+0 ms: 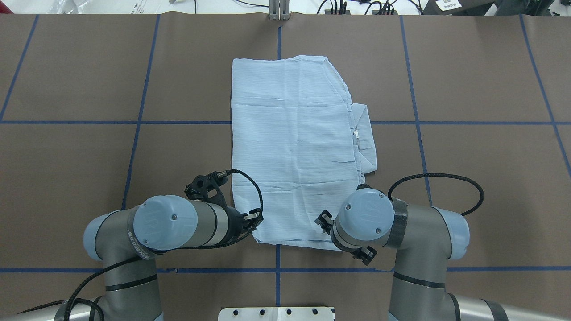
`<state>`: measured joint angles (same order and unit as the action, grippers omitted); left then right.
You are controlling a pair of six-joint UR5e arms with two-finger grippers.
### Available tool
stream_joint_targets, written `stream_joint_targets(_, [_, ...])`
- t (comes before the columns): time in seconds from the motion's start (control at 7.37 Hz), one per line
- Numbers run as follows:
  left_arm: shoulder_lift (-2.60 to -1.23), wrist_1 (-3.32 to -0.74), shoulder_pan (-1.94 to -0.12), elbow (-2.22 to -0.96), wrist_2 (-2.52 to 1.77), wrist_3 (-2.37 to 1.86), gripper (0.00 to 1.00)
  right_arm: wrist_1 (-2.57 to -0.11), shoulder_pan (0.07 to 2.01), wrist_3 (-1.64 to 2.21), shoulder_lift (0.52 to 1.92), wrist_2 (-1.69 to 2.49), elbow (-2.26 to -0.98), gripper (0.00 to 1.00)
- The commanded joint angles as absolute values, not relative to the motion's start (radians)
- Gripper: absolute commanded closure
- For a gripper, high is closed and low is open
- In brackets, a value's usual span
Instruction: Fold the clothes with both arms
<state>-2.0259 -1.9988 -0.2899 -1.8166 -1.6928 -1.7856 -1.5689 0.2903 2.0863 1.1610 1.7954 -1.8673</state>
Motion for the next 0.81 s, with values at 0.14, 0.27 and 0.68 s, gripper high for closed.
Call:
stream_joint_targets(0.14, [-2.026, -1.999, -0.288, -1.815, -1.693, -1.786, 1.00, -1.566, 0.288, 2.075, 1.160, 1.795, -1.858, 0.00])
stream_joint_targets(0.27, [-2.026, -1.999, -0.288, -1.815, -1.692, -1.786, 1.00, -1.565, 0.287, 2.072, 1.158, 1.792, -1.855, 0.00])
stream_joint_targets(0.68, [-2.026, -1.999, -0.288, -1.810, -1.692, -1.786, 1.00, -1.557, 0.287, 2.071, 1.155, 1.787, -1.855, 0.00])
